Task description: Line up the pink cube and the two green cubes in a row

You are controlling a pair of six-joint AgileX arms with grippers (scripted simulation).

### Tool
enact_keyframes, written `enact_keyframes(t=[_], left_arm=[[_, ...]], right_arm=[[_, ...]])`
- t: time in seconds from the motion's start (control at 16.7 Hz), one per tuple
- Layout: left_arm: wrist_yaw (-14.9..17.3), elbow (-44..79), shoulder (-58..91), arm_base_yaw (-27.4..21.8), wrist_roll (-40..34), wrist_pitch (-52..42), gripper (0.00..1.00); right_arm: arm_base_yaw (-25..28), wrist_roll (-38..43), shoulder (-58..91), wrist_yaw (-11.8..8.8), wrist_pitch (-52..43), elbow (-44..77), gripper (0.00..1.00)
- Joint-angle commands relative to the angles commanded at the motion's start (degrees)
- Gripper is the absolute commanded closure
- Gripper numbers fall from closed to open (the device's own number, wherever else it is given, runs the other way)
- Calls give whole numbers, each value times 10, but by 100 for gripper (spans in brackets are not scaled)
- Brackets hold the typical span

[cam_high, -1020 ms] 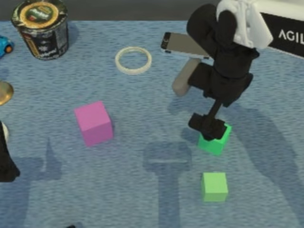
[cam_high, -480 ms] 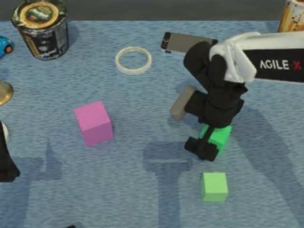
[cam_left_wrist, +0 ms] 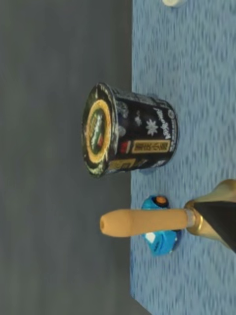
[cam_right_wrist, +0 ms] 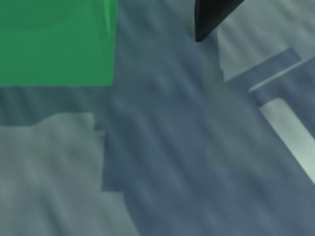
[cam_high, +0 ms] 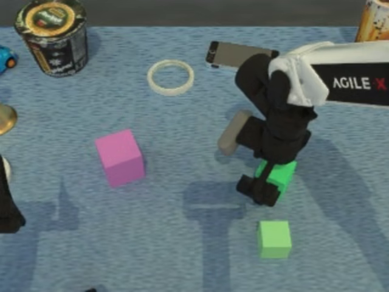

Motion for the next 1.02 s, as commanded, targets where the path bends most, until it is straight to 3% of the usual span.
enact_keyframes(t=[0.54,1.02], left_arm=[[0,0,0,0,0,0,0],[0,0,0,0,0,0,0]], right_arm=[[0,0,0,0,0,0,98],[0,0,0,0,0,0,100]])
